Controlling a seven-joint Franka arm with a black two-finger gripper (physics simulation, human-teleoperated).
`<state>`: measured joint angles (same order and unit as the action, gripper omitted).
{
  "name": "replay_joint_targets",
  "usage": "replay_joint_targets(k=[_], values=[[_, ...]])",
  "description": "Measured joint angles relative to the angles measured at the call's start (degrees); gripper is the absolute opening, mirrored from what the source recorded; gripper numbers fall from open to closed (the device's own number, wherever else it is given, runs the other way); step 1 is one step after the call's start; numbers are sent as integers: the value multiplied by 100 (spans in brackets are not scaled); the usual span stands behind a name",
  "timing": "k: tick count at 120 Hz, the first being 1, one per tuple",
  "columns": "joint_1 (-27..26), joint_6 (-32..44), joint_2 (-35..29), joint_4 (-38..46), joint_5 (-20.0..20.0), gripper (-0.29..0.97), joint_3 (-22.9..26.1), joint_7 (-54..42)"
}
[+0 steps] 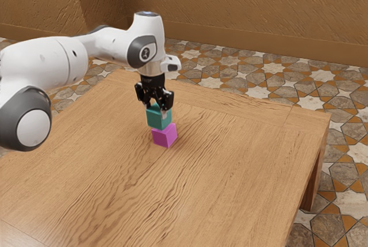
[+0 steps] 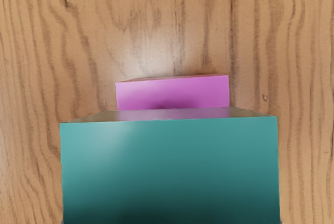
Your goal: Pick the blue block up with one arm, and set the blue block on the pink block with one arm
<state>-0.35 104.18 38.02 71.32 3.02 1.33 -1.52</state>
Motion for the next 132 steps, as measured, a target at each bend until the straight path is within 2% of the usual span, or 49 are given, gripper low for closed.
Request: replay_joint_targets(k=[28, 48, 72, 99, 132], values=[[0, 12, 54, -69, -9, 35, 8, -15], [-1, 20, 65, -72, -30, 52, 68, -32], [-1, -3, -124, -72, -30, 62, 78, -47], [-2, -217, -738, -64, -16, 66, 85, -55], [-7, -324, -806, -63, -19, 67, 88, -81]])
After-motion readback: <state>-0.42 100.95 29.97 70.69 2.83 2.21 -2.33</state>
